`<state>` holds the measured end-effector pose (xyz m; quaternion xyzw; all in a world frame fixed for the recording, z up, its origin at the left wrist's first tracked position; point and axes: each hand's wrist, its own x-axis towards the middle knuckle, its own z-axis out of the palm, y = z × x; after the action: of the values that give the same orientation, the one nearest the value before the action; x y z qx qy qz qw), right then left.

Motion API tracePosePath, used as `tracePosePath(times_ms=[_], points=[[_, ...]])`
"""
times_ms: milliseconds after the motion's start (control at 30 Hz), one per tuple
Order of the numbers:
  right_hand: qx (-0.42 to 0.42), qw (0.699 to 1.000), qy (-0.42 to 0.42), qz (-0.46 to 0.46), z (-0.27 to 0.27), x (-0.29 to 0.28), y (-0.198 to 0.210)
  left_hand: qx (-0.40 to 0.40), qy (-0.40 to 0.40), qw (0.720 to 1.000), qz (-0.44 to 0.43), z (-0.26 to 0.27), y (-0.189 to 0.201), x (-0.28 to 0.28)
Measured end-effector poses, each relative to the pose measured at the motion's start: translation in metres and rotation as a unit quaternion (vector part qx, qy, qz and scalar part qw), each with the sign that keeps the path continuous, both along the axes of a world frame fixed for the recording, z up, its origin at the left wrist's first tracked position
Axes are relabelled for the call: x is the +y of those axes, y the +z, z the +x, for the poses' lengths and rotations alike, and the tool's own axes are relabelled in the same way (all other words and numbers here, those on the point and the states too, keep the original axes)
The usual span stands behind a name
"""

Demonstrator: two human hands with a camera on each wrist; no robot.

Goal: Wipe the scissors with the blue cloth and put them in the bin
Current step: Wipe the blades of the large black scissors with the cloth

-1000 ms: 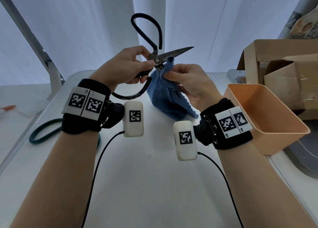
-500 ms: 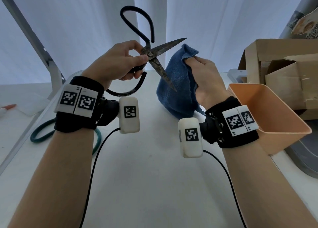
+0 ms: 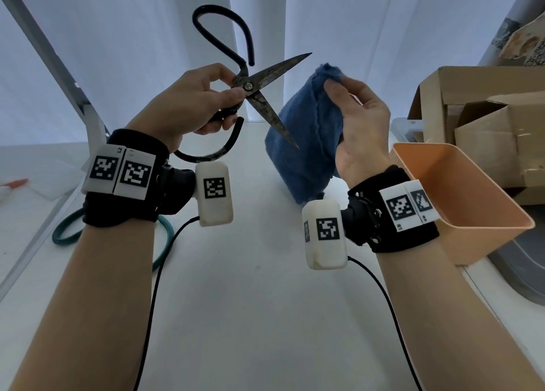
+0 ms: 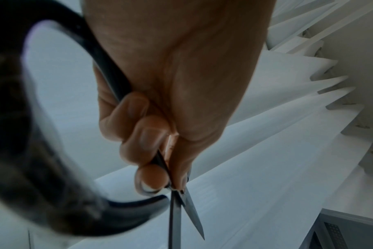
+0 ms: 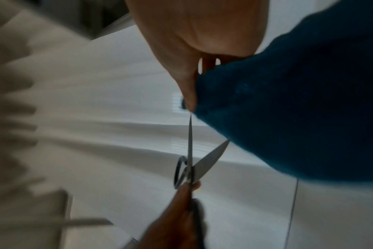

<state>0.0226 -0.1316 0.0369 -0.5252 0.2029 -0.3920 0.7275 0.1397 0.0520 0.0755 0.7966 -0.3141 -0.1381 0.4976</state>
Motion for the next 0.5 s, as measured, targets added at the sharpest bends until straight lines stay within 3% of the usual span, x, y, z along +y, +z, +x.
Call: tracePosePath(times_ms=[67, 133, 200, 367, 500], points=[[0.05, 0.994, 0.032, -0.087, -0.003, -0.002, 0.001, -0.003, 0.002, 1.0, -0.002, 0.0, 0.0, 0.001], [0.172, 0.954, 0.13, -0.208, -0.005, -0.001, -0.001, -0.004, 0.002, 1.0, -0.002, 0.0, 0.001, 0.001], [0.244, 0.921, 0.156, -0.26, -0.003, 0.0, -0.008, -0.004, 0.0, 1.0, 0.003, 0.0, 0.002, 0.001], [0.188, 0.968, 0.023, -0.167, 0.007, -0.004, -0.01, -0.006, -0.006, 1.0, 0.027, -0.001, 0.001, 0.002], [0.112, 0.986, 0.125, -0.018, -0.002, -0.002, 0.002, -0.006, -0.019, 0.999, 0.036, -0.003, 0.001, 0.0]])
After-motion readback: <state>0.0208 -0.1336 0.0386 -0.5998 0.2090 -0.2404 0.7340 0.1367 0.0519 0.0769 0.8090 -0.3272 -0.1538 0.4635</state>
